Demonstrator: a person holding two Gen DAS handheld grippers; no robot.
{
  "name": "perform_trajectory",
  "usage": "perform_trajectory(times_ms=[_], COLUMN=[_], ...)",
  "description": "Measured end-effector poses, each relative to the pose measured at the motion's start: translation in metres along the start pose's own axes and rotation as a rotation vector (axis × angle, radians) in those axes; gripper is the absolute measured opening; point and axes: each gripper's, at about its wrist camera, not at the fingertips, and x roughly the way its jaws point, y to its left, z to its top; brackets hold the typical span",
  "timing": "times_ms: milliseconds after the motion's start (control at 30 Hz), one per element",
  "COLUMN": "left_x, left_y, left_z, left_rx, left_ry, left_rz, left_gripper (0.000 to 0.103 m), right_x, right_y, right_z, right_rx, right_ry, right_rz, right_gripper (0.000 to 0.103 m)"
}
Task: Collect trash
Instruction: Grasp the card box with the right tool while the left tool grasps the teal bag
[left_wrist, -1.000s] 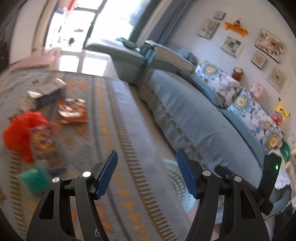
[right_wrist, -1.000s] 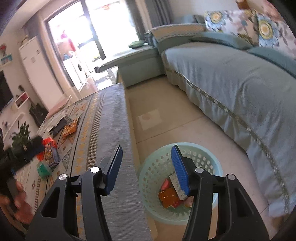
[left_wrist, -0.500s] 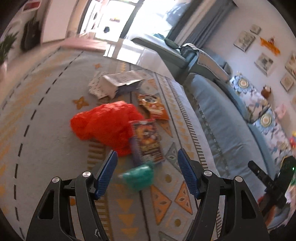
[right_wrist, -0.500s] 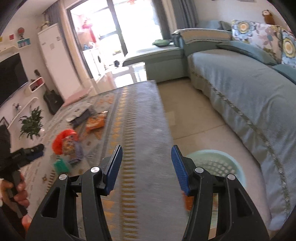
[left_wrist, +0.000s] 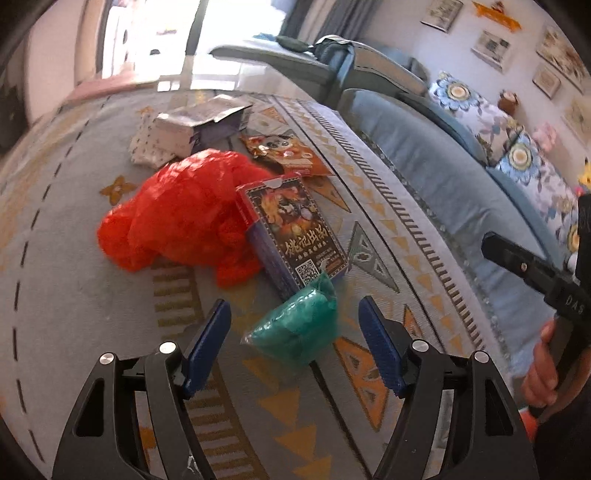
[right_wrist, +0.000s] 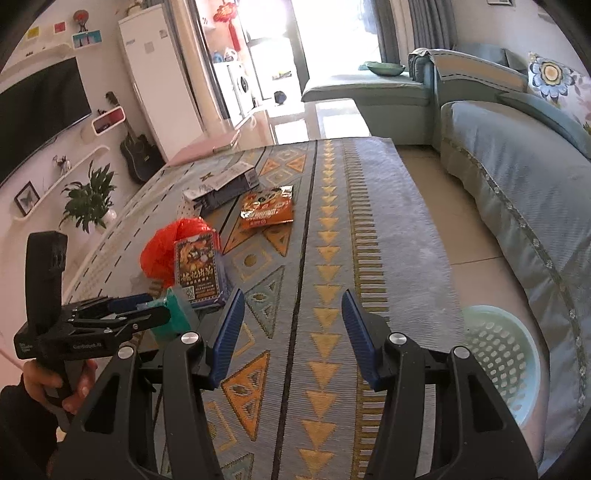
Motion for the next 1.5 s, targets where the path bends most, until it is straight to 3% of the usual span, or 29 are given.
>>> perform_trajectory(times_ms=[233, 333, 600, 667, 700, 867, 1100, 1233, 1500], left_x=[0.009, 0.012, 0.012, 0.015, 0.015, -0.008, -0.038, -0.036, -0.041], left_y=[-0.006, -0.006, -0.008, -0.01, -0.01, -0.005, 0.026, 0.035, 0.046], left_z=[-0.009, -0.011, -0.012, -0.014, -0.014, -0.018, -0.017, -0.02, -0.019], left_rx=[0.077, 0.08, 0.088, 0.09, 0.091, 0.059, -0.082, -0.09, -0.129], left_ry=[0.008, 0.011, -0.014, 0.007, 0.006, -0.077, -0.206, -0.221, -0.221], left_rz=[-0.009, -0.017, -0.047, -0.033, -0.032, -0.056, 0.063, 0.175, 0.136], left_gripper=[0.063, 0.058, 0.058, 0.042, 0.042, 0.041, 0.041, 0.041, 0.041], right_x=[0.015, 0.021, 0.046, 0.054, 0.058, 0.072, 0.099, 0.11, 0.138], right_y=[0.008, 0.019, 0.043, 0.045, 0.045, 0.043, 0.056, 0.072, 0.1], right_z=[-0.009, -0.009, -0.006, -0.007, -0.007, -0.005, -0.003, 0.004, 0.012], right_rx=[-0.021, -0.031, -0.048, -0.046, -0.041, -0.008, 0.015, 0.016, -0.043], right_ry=[0.009, -0.001, -0.003, 0.009, 0.015, 0.032, 0.079, 0.084, 0.138], right_rz=[0.008, 0.028, 0.045, 0.043, 0.046, 0.07, 0.096, 0.147, 0.092], right_gripper=[0.051, 0.051, 0.051, 0.051, 0.051, 0.051, 0.051, 0.065, 0.066])
